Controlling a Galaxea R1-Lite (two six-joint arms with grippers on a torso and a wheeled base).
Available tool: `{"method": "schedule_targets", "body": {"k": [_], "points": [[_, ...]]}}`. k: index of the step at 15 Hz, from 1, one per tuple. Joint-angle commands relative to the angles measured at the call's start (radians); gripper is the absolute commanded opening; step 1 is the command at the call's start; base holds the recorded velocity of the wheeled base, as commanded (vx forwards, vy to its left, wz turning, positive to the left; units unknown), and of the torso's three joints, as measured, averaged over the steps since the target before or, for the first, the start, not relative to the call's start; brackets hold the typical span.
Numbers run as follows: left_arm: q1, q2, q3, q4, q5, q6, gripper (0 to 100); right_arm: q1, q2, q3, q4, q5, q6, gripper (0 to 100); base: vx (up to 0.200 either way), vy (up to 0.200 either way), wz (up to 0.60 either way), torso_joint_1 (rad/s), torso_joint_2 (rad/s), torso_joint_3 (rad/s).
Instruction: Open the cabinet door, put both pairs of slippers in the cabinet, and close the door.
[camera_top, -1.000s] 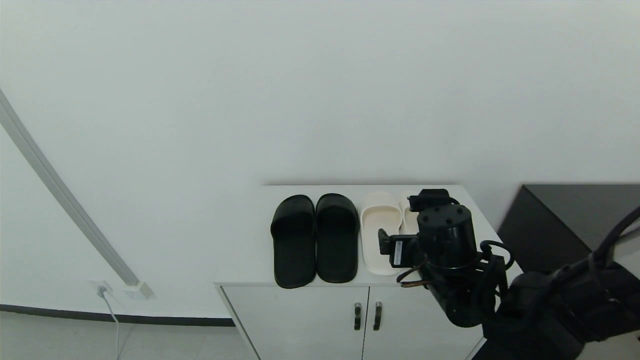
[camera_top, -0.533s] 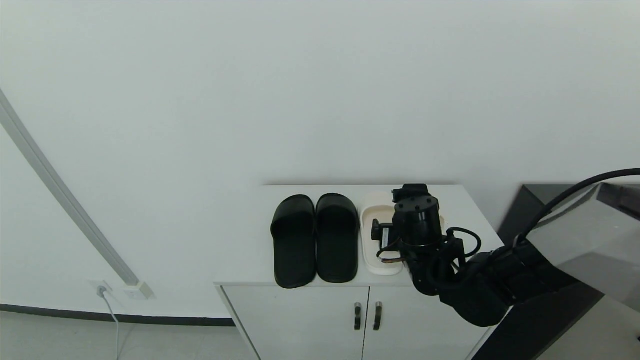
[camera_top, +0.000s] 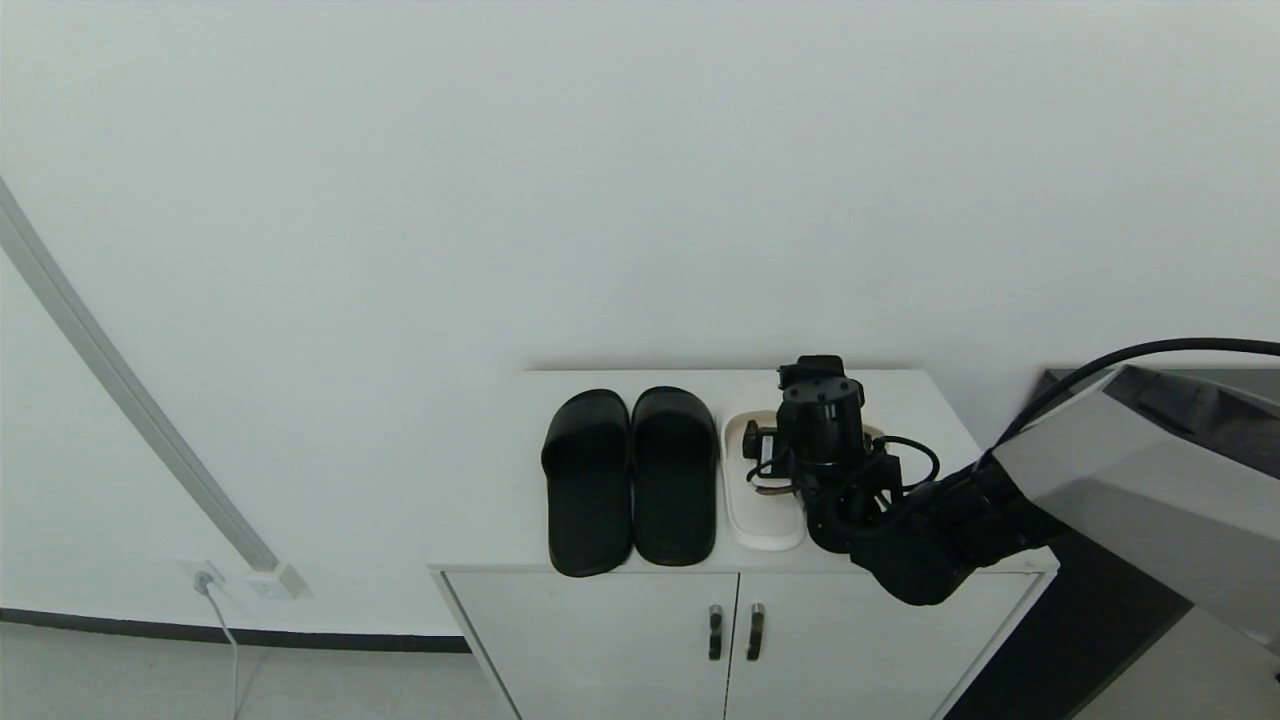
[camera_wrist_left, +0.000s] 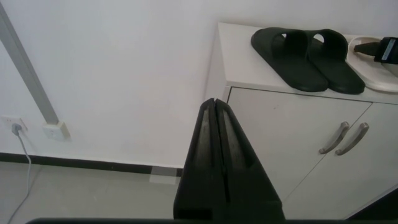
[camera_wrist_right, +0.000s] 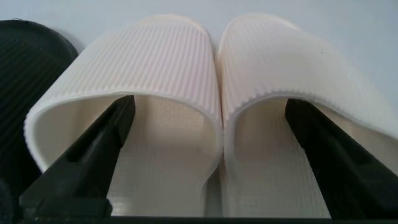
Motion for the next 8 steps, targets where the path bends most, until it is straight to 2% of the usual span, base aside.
{"method": "schedule_targets", "body": {"k": [1,8], "points": [[0.000,0.000,0.000,0.000,0.000,-0.001,0,-0.007,0.004,-0.009,-0.001,0.000,-0.003,0,0.000,0.000,0.00,0.000,0.00,0.000],[0.000,0.000,0.000,0.000,0.000,-0.001,0,-0.013,-0.005,-0.009,-0.004,-0.002,-0.015,0,0.000,0.000,0.00,0.000,0.00,0.000]]}}
